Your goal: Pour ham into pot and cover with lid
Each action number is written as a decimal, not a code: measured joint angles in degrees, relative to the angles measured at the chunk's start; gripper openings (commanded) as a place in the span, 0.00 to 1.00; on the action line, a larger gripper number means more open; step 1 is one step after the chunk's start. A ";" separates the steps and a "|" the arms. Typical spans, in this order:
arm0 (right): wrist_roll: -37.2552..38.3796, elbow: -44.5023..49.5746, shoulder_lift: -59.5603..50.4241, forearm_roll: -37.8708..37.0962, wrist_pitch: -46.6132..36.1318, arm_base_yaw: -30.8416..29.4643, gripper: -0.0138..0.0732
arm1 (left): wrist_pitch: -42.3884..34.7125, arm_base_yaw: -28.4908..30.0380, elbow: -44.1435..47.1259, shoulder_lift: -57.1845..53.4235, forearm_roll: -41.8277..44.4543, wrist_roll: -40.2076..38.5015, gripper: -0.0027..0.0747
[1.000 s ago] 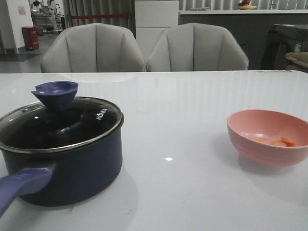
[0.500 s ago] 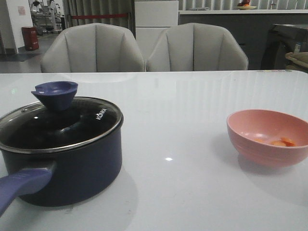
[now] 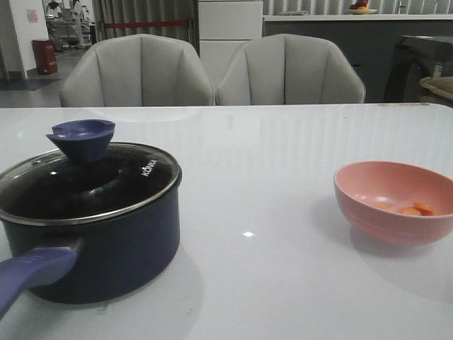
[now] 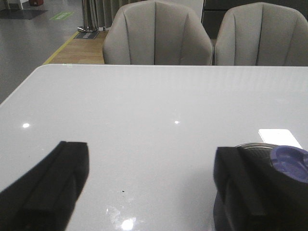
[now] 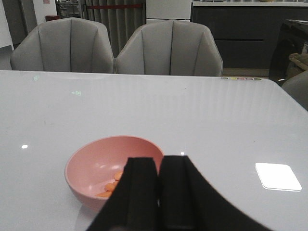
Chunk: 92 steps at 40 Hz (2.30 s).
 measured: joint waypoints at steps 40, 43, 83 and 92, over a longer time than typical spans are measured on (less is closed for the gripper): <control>0.00 0.00 0.00 0.00 0.00 0.00 0.32 | 37.34 -2.24 -38.60 44.50 -9.09 0.00 0.79; 0.00 0.00 0.00 0.00 0.00 0.00 0.32 | 37.34 -5.00 -39.47 47.56 -9.38 0.00 0.79; 0.00 0.00 0.00 0.00 0.00 0.00 0.32 | 44.19 -24.12 -60.11 81.96 -5.67 -18.15 0.79; 0.00 0.00 0.00 0.00 0.00 0.00 0.32 | 44.19 -24.12 -60.19 84.70 -7.05 -18.29 0.79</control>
